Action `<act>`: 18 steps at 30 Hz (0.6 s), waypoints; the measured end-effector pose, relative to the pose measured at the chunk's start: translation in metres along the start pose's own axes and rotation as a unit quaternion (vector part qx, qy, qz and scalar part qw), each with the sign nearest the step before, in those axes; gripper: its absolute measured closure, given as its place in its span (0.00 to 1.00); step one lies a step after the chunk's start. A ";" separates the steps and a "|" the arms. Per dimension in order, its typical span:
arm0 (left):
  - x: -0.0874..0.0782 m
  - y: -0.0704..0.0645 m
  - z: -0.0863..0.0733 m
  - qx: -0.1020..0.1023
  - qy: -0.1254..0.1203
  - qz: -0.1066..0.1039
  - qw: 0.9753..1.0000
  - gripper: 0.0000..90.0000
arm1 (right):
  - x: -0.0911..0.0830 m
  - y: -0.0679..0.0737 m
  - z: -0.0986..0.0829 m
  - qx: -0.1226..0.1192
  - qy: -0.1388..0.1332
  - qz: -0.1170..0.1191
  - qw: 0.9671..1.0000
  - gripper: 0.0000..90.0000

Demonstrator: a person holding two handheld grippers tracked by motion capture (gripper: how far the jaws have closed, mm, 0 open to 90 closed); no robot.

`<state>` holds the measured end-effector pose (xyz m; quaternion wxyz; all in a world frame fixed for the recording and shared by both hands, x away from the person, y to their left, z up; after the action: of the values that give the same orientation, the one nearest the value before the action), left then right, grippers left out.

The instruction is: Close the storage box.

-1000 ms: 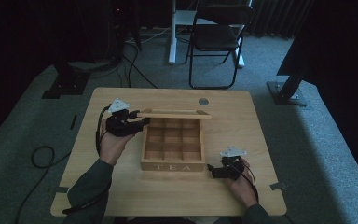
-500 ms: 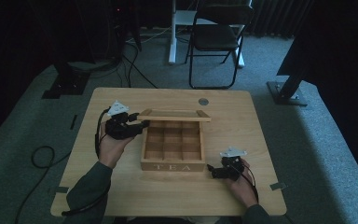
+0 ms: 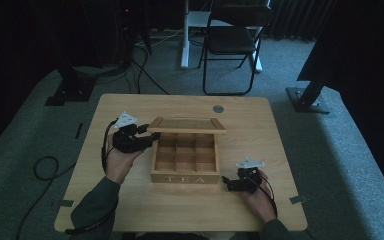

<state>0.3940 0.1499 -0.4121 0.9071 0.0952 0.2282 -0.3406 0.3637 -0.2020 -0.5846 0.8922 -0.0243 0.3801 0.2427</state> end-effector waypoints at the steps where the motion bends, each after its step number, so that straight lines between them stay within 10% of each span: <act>1: 0.000 0.000 -0.001 0.000 0.000 0.000 1.000 0.48 | 0.000 0.000 0.000 0.000 0.000 0.000 1.000 0.14; 18: -0.001 -0.005 -0.011 -0.003 -0.002 0.001 1.000 0.48 | 0.000 0.000 0.000 0.001 0.001 0.000 1.000 0.14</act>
<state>0.3866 0.1505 -0.4216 0.9081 0.0920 0.2274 -0.3393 0.3635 -0.2018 -0.5846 0.8920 -0.0234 0.3809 0.2423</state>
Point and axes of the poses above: each handheld gripper's, and its own axes: x roughly forward along the jaws, z roughly out of its top, y roughly to its left, the point moved 5 cm from there along x, roughly forward along the jaws, and after that the axes turned 11 degrees about x, right-handed, at the moved point
